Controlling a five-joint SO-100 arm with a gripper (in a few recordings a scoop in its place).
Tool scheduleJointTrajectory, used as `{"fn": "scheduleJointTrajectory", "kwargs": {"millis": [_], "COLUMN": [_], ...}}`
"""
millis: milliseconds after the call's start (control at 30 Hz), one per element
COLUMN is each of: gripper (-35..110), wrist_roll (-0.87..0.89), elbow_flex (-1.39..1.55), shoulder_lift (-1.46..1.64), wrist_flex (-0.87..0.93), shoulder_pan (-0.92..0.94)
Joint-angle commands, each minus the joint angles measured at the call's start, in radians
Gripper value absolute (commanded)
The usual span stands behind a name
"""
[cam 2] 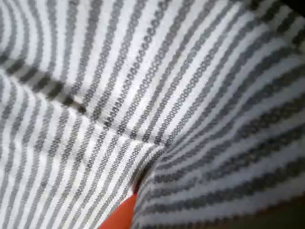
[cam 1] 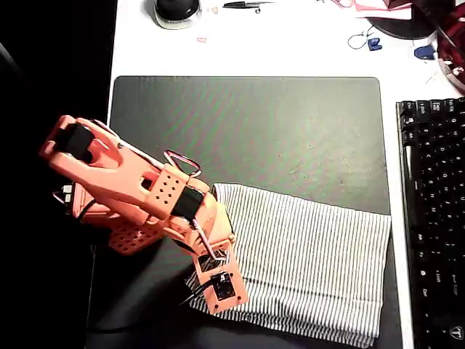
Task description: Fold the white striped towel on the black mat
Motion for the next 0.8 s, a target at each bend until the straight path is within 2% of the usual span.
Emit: {"fn": "scheduleJointTrajectory", "kwargs": {"millis": [0,233,333,467,600,767], "gripper": [0,0,0,0,0,0], "wrist_roll": [-0.002,-0.087,-0.107,-0.095,-0.15,-0.089], "elbow_flex": [-0.129,-0.525,-0.664,-0.804,-0.822,-0.992], "shoulder_lift": [-0.005,0.014,0.005,-0.028,-0.1,-0.276], "wrist_flex": [0.17,0.578,0.699,0.724,0.709,0.706], "shoulder_pan": [0.015,0.132,0.158,0.198,0.245,0.163]}}
